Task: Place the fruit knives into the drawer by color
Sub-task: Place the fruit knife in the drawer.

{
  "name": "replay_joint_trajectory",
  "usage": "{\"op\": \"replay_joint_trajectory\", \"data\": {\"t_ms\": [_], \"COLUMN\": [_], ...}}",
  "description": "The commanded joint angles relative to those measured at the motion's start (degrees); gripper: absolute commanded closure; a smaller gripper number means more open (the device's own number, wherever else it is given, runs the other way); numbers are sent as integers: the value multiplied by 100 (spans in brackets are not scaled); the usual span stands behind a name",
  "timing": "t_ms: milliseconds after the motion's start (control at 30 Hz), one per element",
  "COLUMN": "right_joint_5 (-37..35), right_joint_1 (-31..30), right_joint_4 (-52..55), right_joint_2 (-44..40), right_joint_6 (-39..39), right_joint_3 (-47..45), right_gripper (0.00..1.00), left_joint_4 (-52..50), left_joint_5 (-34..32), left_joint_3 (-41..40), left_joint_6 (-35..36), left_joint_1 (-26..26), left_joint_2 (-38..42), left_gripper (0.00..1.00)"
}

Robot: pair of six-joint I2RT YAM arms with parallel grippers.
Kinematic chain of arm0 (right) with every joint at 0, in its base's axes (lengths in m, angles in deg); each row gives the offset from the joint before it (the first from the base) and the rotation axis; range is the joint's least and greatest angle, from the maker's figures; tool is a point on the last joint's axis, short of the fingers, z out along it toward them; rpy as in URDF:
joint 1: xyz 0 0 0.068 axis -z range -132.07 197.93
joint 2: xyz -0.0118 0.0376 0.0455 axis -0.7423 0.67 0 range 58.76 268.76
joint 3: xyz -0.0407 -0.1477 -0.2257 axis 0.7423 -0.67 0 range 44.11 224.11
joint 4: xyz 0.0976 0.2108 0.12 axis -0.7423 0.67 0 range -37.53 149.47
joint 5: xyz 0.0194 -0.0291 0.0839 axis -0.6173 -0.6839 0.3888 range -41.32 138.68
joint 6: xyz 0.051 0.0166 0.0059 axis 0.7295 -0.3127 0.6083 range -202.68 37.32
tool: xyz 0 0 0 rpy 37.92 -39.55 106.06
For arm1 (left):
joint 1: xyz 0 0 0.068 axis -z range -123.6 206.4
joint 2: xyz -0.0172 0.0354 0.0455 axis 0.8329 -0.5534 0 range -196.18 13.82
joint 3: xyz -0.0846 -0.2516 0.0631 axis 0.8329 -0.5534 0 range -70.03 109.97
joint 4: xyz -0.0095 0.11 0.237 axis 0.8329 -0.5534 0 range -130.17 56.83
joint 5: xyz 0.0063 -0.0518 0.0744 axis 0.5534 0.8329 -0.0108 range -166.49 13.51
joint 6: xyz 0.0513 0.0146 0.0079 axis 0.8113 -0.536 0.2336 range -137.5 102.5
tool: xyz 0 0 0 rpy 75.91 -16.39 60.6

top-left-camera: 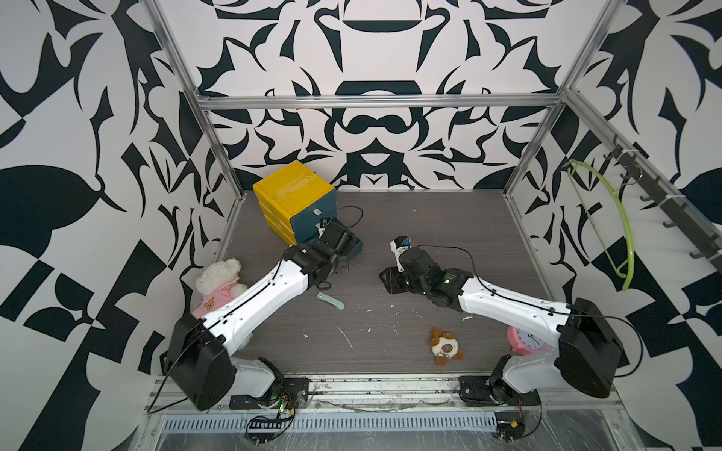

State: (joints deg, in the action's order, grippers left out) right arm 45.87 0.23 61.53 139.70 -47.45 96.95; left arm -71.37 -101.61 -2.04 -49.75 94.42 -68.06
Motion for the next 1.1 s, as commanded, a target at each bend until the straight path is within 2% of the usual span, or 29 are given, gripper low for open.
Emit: {"op": "replay_joint_trajectory", "data": {"t_ms": [0,367,667,800,1067], "right_joint_5": [-36,-18,8,8,26], "right_joint_1": [12,11,9,9,14], "right_joint_4": [-146,-126,-134,-141,-133], "right_joint_2": [-104,-307,-350,-369,-369], "right_joint_6": [61,35,33,32,34], "right_joint_3": [-49,-224,-256,-274,-259], "right_gripper": [59,59,59,59,56], "left_joint_4": [142,160,85,80,151], "left_joint_5": [-537,-812,-685,-651,-514], "left_joint_3": [517,1883,2176,2172,2145], "left_joint_6": [568,1016,940,922,879], "left_joint_1": [-117,-451,-498,-502,-505], "left_joint_2": [-631,-2488,-3129,-3245,-3057], "left_gripper": [86,86,83,77,51]}}
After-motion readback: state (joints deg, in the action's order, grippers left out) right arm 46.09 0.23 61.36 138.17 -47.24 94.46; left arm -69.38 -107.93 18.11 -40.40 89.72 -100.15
